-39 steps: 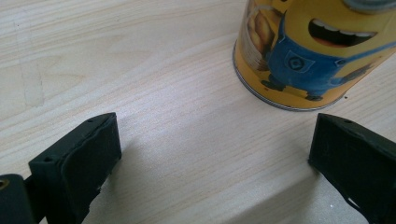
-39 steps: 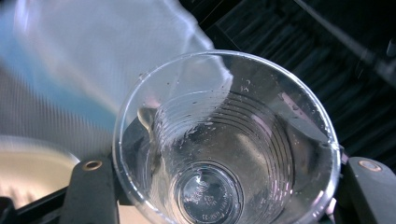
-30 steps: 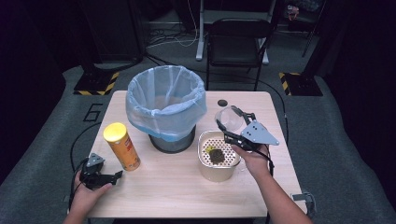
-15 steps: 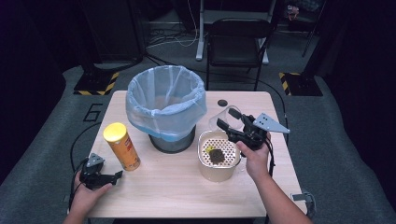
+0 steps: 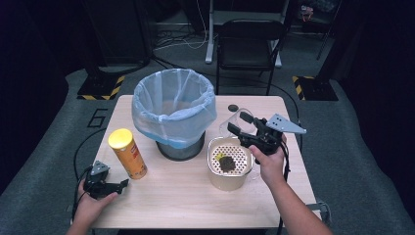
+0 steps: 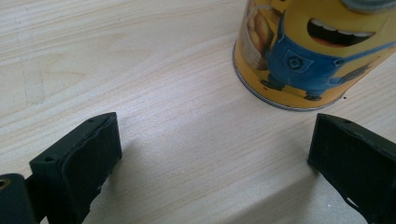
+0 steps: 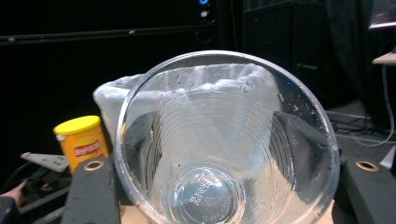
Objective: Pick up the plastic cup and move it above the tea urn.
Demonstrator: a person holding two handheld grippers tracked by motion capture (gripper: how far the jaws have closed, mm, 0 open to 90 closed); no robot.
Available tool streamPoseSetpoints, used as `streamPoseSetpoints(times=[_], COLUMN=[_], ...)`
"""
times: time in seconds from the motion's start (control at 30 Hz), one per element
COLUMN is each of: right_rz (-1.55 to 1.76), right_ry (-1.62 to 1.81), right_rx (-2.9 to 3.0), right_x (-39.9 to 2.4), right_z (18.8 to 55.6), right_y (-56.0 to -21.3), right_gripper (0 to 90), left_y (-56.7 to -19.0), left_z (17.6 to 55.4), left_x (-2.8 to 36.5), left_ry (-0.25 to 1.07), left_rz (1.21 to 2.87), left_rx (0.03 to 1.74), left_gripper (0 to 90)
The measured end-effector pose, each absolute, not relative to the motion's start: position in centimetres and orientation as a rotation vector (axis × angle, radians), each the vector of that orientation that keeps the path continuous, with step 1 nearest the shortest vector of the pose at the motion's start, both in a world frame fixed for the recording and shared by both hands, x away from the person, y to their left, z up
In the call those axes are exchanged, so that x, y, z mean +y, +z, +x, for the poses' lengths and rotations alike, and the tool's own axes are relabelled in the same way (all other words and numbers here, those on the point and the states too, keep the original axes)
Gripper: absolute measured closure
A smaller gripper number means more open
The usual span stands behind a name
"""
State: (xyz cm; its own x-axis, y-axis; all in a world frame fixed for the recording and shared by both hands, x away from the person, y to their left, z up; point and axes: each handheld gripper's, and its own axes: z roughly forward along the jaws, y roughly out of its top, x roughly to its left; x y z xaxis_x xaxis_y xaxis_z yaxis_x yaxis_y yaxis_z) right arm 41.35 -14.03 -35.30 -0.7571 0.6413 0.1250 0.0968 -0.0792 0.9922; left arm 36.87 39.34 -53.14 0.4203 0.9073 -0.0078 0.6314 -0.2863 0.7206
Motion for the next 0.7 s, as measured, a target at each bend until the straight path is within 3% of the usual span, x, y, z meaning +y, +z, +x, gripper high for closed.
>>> streamPoseSetpoints(times=[0.43,0.7], right_rz=[0.654,0.650], right_ry=[1.780,1.736], right_rx=[1.846,1.890], right_x=[-9.5,-4.7], right_z=[42.6,45.8], right_y=[-26.6,-24.2], right_gripper=[34.0,33.5], left_y=[-53.3,-53.1], left_z=[36.9,36.8], left_x=[39.1,39.2], left_ry=[0.565,0.555], left_rz=[1.999,2.013], left_rx=[1.315,1.313], left_gripper=[2.5,3.4])
